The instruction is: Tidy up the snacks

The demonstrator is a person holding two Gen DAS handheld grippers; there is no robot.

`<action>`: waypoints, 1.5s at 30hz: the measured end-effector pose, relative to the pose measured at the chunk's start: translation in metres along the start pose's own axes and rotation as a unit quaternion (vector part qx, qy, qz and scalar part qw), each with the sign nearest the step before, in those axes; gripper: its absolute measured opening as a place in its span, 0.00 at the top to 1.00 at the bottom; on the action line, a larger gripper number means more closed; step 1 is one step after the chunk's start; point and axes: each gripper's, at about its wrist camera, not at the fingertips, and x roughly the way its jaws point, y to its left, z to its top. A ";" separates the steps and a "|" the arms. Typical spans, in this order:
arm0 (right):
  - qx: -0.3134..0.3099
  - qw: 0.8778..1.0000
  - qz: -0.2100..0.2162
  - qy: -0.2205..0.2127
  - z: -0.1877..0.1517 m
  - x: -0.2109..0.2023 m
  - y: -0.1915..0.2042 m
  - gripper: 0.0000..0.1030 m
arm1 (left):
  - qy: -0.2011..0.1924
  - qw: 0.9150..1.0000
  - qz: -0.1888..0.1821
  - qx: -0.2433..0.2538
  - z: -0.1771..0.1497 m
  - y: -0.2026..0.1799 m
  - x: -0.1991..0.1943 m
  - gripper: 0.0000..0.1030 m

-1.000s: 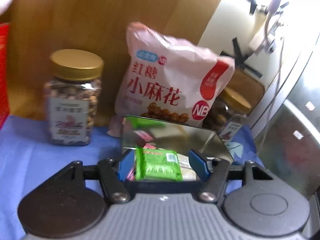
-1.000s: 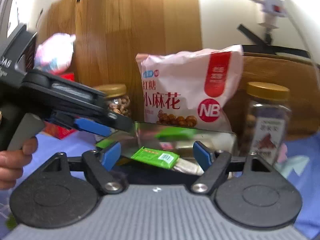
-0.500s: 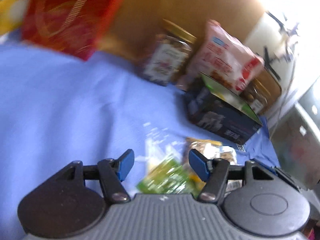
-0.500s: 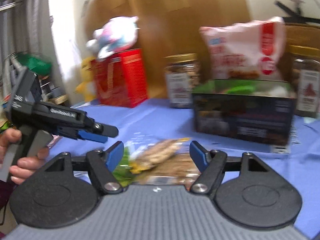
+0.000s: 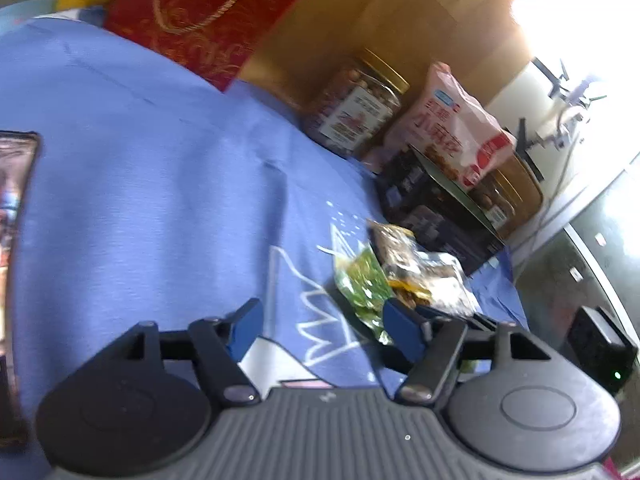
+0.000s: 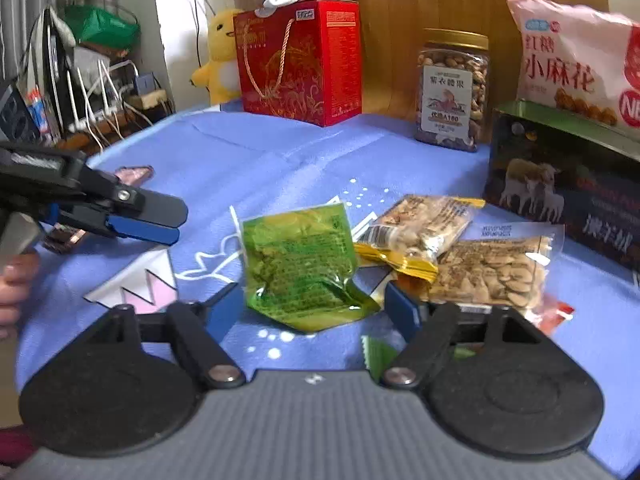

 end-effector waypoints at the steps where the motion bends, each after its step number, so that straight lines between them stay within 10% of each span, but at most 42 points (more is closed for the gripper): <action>1: -0.006 1.000 -0.005 -0.002 0.000 0.003 0.001 0.21 | 0.002 1.000 -0.003 0.002 0.000 -0.002 0.002 0.34; 11: 0.005 0.999 0.016 -0.031 -0.005 -0.017 0.010 0.72 | 0.029 0.998 -0.052 -0.031 -0.007 -0.009 0.013 0.17; 18: 0.065 0.995 0.070 -0.036 -0.010 -0.025 0.005 0.72 | 0.036 0.996 -0.068 -0.047 -0.009 -0.016 0.022 0.19; 27: 0.058 0.994 0.080 -0.042 -0.023 -0.027 0.019 0.63 | 0.045 0.998 -0.031 -0.043 -0.008 -0.022 0.038 0.73; 32: 0.048 0.996 0.066 -0.037 -0.025 -0.028 0.020 0.38 | 0.037 0.998 -0.027 -0.040 -0.011 -0.020 0.035 0.76; 38: 0.025 0.997 0.064 -0.032 -0.027 -0.026 0.025 0.32 | 0.041 0.996 -0.070 -0.041 -0.013 -0.022 0.031 0.83; 45: 0.019 0.995 0.062 -0.070 -0.025 -0.036 0.027 0.46 | 0.023 0.997 -0.067 -0.035 -0.006 -0.038 0.023 0.82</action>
